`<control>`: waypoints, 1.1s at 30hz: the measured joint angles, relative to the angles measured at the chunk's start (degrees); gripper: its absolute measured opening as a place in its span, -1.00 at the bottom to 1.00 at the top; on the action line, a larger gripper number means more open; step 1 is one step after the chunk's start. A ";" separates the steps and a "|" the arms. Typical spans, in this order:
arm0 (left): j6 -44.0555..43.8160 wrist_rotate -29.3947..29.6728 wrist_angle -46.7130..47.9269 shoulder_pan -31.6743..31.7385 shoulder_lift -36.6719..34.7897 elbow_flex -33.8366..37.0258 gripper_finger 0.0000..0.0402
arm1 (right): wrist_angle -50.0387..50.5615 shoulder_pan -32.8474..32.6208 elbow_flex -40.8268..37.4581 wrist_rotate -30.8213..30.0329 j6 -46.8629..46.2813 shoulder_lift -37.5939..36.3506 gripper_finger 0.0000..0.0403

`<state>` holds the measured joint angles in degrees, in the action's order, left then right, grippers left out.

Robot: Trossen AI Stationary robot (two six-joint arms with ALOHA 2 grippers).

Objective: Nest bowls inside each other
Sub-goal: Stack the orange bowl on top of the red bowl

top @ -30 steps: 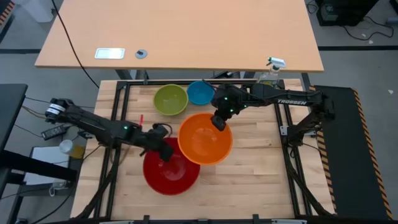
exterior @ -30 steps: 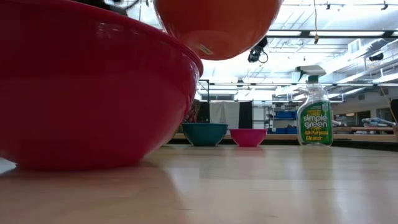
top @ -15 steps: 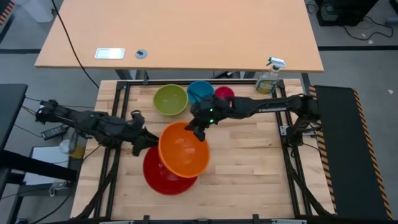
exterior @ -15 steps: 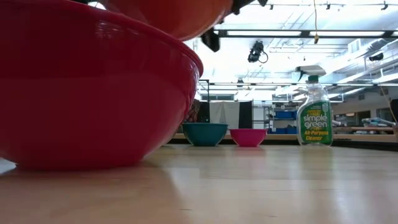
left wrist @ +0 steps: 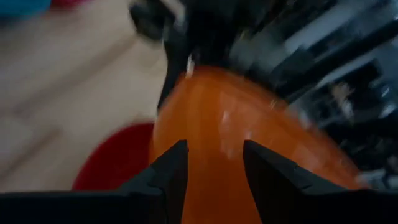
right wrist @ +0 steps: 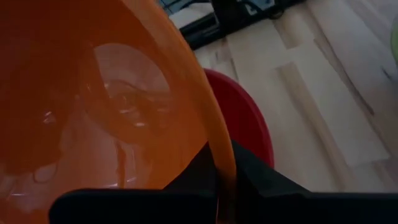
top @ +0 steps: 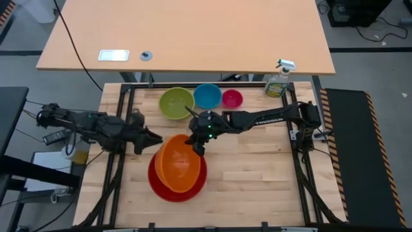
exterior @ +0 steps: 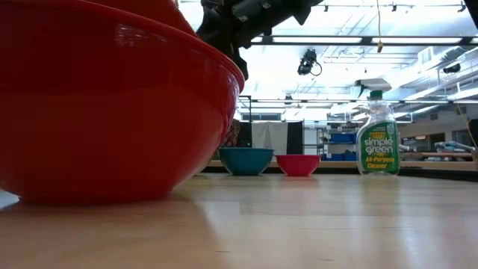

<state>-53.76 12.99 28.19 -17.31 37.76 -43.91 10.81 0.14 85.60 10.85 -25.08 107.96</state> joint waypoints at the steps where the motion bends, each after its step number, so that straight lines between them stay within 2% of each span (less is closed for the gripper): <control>1: -0.19 -0.31 0.29 -0.66 0.72 0.01 -0.20 | 0.58 -0.02 -0.02 0.15 0.01 -0.02 -0.85; 5: 0.22 -0.64 0.79 -3.85 3.30 -0.01 -0.21 | 2.95 -0.10 -0.01 0.96 1.38 0.18 -0.85; 9: -1.83 -2.84 5.45 -7.46 5.82 0.06 -0.23 | 4.37 0.00 0.07 3.28 1.55 2.90 -0.85; 12: -5.46 -5.04 8.50 -9.85 6.03 0.06 -0.24 | 4.57 -0.09 0.00 3.79 1.22 4.41 -0.85; 17: -9.04 -5.21 9.80 -12.71 4.89 0.06 -0.24 | 3.14 -0.15 0.02 4.24 2.59 4.98 -0.82; 23: -9.71 -5.18 10.67 -13.23 4.41 0.06 -0.24 | 3.38 0.20 0.02 7.95 3.89 5.31 -0.56; 27: -9.75 -5.18 11.22 -13.26 3.99 0.03 -0.24 | 2.67 0.40 0.02 7.56 4.17 5.36 -0.38; 33: -9.75 -5.10 11.03 -13.28 3.04 0.04 -0.24 | 0.65 1.38 0.09 7.46 4.07 4.92 -0.31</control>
<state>-63.50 7.89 39.22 -30.59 40.80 -43.87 11.46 1.52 85.69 18.31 -21.01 112.88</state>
